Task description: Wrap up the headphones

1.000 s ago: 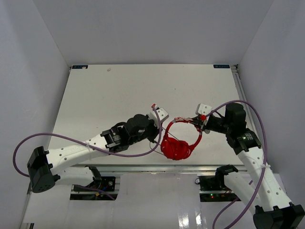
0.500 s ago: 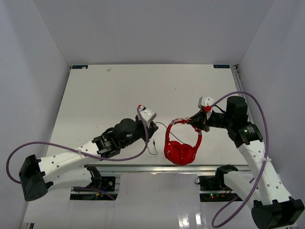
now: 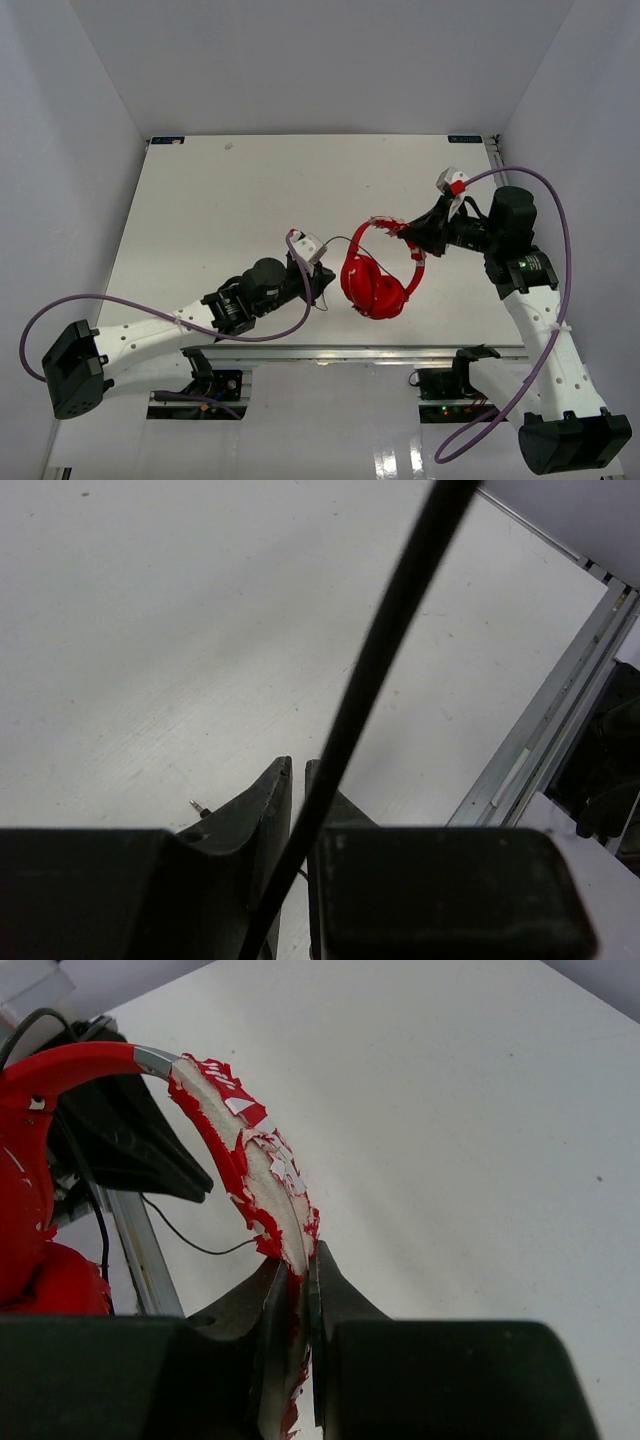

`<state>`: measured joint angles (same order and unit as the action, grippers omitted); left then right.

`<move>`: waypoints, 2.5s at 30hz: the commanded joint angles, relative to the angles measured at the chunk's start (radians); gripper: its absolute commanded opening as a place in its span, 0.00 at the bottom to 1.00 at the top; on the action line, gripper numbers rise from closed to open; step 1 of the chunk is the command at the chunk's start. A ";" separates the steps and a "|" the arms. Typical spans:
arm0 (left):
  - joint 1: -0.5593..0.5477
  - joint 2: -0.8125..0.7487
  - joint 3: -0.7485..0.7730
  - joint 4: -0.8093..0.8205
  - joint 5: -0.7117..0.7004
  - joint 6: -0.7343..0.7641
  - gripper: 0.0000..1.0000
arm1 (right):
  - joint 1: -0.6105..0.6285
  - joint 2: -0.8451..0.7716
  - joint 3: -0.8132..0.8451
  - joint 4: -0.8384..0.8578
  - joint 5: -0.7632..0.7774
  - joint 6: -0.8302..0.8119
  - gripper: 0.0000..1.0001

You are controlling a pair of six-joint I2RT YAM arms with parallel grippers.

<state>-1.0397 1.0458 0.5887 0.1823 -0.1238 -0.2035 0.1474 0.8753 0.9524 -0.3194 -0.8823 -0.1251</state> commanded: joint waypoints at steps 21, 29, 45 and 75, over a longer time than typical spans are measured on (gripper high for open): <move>-0.001 0.314 0.034 0.446 0.100 -0.141 0.06 | -0.104 -0.021 0.069 0.220 0.282 0.626 0.08; -0.034 0.327 0.023 0.453 0.084 -0.149 0.09 | -0.123 -0.004 0.057 0.204 0.383 0.703 0.08; -0.163 0.448 0.085 0.449 0.042 -0.157 0.07 | -0.123 0.004 0.041 0.173 0.669 0.659 0.08; -0.312 0.548 0.466 -0.026 -0.002 -0.004 0.08 | 0.016 -0.022 -0.203 0.307 1.018 0.154 0.08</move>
<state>-1.3320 1.5759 0.9513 0.2908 -0.1658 -0.2625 0.1183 0.8828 0.7613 -0.1522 0.0548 0.1008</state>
